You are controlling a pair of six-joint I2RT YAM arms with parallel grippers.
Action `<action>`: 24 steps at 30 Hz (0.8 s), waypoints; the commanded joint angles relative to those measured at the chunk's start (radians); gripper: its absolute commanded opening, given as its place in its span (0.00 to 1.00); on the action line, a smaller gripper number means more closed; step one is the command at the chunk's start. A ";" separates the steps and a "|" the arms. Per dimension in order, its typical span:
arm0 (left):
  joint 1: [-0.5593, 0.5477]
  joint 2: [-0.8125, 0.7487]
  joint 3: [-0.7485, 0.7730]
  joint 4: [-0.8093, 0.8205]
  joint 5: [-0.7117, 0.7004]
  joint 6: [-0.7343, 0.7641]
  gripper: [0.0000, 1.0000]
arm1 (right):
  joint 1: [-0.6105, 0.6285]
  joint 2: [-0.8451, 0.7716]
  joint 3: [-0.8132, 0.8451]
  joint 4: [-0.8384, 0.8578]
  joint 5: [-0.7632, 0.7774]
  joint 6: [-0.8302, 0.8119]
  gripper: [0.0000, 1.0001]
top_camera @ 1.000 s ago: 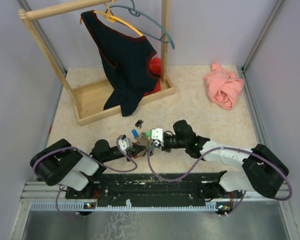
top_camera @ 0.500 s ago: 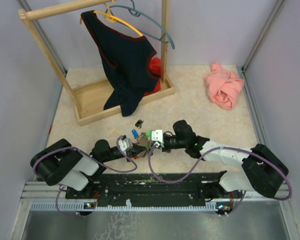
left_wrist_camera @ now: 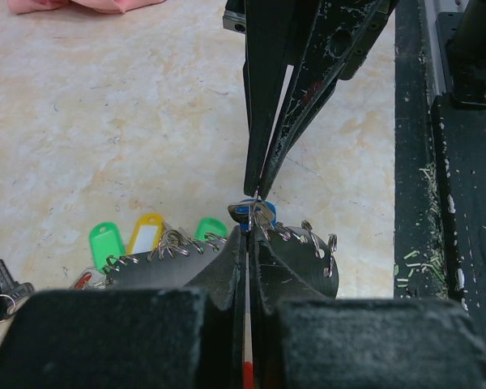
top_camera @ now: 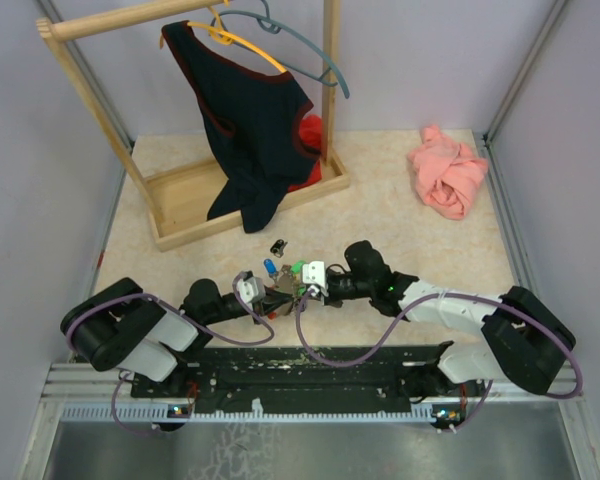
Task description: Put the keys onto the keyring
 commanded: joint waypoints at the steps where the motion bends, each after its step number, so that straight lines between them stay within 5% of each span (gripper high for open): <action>1: 0.005 0.006 0.005 0.044 0.028 0.015 0.01 | 0.007 -0.005 0.020 0.039 -0.024 -0.012 0.00; 24: 0.005 0.008 0.012 0.038 0.046 0.018 0.01 | 0.007 -0.009 0.023 0.062 -0.064 0.000 0.00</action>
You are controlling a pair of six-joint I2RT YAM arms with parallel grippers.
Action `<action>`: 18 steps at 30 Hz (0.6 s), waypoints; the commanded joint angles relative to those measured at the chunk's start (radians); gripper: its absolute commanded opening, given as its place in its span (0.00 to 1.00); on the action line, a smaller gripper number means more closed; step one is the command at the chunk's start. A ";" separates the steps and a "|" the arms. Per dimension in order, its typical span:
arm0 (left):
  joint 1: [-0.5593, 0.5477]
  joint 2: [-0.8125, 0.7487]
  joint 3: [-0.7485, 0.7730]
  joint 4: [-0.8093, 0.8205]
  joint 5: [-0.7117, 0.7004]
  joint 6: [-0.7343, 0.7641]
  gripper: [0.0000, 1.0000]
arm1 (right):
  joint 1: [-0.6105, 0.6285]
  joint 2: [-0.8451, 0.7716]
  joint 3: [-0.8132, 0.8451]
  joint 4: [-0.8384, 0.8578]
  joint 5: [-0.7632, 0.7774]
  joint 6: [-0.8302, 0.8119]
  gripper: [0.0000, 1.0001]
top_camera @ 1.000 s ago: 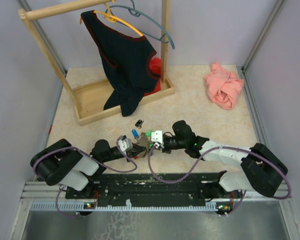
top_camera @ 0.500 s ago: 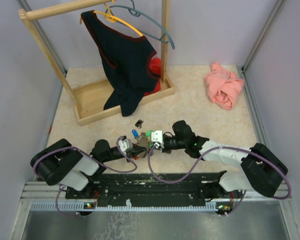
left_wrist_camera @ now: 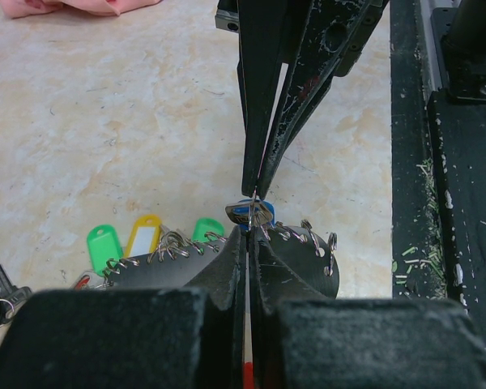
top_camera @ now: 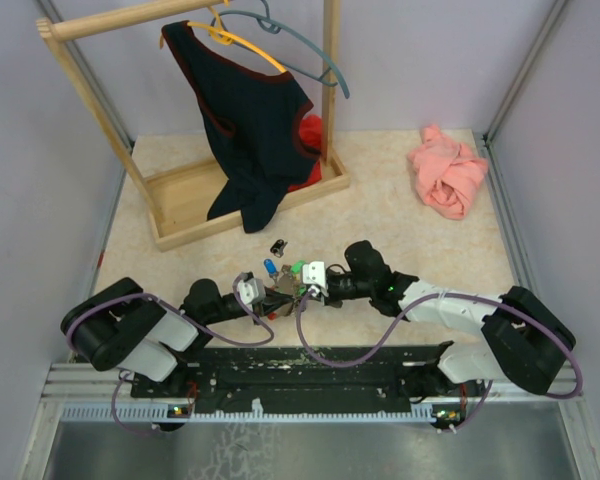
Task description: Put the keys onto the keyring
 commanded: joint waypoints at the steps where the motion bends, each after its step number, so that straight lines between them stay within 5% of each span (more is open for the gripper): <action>1: 0.005 0.006 0.012 0.037 0.031 0.005 0.01 | 0.006 -0.007 0.024 0.056 -0.054 0.000 0.00; 18: 0.005 0.013 0.015 0.042 0.080 0.015 0.01 | 0.003 0.040 0.034 0.099 -0.126 0.036 0.00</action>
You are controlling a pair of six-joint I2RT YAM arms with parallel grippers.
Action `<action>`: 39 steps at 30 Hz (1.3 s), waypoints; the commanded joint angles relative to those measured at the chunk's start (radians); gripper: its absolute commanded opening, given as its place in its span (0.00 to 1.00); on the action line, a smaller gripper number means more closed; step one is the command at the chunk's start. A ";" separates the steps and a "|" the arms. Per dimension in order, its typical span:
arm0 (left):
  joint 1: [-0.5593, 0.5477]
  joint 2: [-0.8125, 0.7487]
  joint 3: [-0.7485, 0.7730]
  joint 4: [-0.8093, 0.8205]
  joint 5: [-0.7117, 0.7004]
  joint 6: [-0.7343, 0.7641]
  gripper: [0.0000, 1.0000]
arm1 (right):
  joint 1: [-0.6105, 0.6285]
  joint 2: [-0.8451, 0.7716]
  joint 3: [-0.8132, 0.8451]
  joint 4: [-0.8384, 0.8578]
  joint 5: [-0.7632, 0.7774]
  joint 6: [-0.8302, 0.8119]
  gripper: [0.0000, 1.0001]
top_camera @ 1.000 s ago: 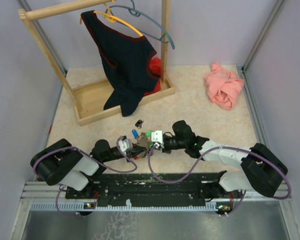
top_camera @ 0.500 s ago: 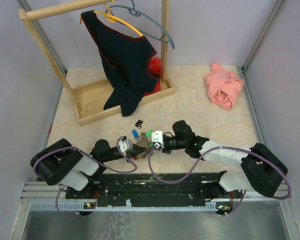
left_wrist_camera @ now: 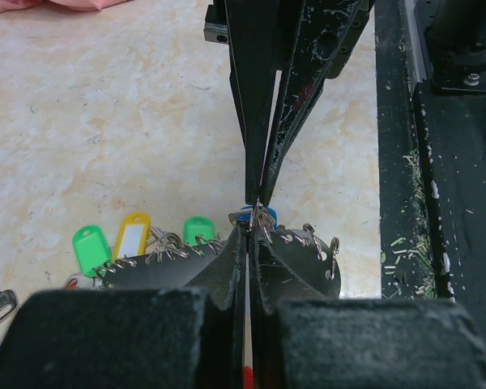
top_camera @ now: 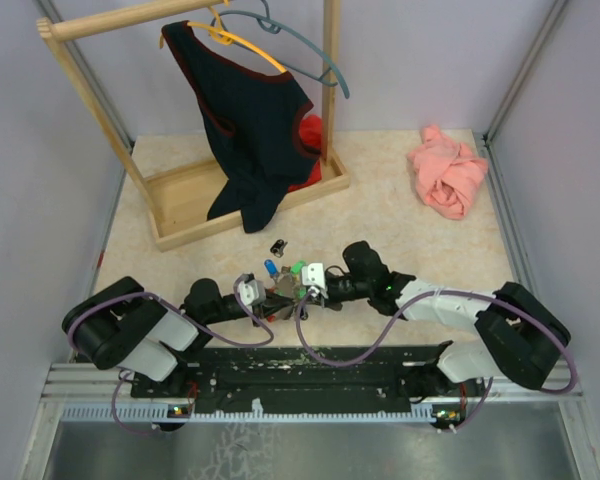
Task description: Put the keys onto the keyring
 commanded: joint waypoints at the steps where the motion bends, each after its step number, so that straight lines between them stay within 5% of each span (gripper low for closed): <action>1: 0.000 0.004 0.014 0.054 0.040 0.010 0.01 | 0.002 0.006 0.029 0.120 -0.075 0.049 0.00; 22: 0.000 0.024 -0.044 0.203 -0.036 -0.038 0.01 | -0.041 0.023 -0.039 0.319 -0.079 0.252 0.00; 31: 0.002 0.022 -0.054 0.217 -0.122 -0.053 0.01 | -0.050 -0.127 -0.038 0.098 0.256 0.339 0.00; 39: 0.002 0.027 -0.071 0.259 -0.175 -0.060 0.01 | -0.045 -0.081 0.002 -0.027 0.556 0.483 0.00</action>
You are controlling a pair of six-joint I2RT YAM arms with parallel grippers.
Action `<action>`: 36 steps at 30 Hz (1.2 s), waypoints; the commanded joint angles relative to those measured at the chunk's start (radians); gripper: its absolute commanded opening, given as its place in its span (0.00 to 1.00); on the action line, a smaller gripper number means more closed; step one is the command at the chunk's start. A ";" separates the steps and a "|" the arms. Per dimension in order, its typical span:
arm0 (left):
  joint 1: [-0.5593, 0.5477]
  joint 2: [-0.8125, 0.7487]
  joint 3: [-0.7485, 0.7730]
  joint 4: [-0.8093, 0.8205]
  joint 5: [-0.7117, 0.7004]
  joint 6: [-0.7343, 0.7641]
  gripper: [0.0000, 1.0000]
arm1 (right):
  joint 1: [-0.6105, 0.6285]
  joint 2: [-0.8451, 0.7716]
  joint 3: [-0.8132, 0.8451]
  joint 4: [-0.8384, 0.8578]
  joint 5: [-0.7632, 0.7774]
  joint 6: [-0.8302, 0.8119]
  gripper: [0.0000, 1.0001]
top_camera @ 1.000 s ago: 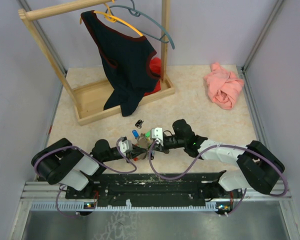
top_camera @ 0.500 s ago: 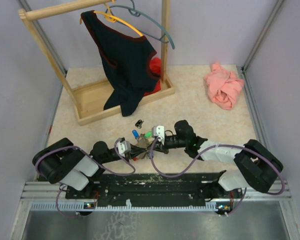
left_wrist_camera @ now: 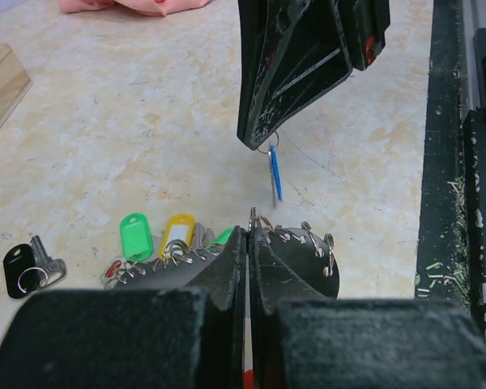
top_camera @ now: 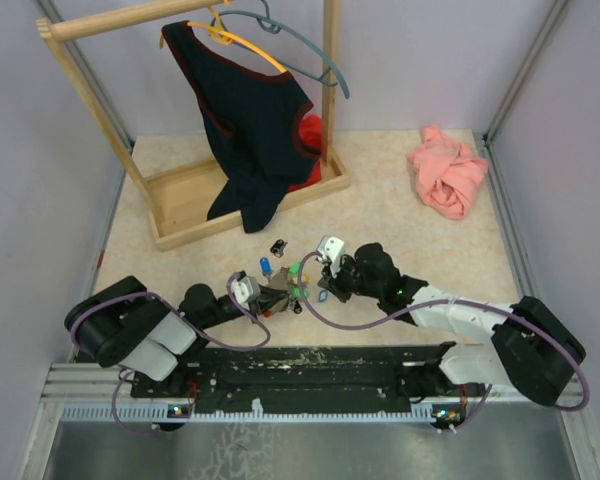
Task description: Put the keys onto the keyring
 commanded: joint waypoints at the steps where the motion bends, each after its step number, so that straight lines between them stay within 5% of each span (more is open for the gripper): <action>1: 0.002 0.012 -0.027 0.143 -0.036 -0.019 0.01 | -0.004 0.053 0.069 -0.032 0.225 0.099 0.00; 21: 0.002 0.014 -0.060 0.212 -0.077 -0.016 0.01 | 0.025 0.500 0.169 0.427 0.603 0.159 0.00; 27: 0.002 0.008 -0.062 0.212 -0.078 -0.015 0.01 | 0.025 0.546 0.250 0.299 0.601 0.199 0.00; 36: 0.002 -0.008 -0.062 0.199 -0.083 -0.017 0.01 | 0.003 0.511 0.454 -0.166 0.514 0.317 0.21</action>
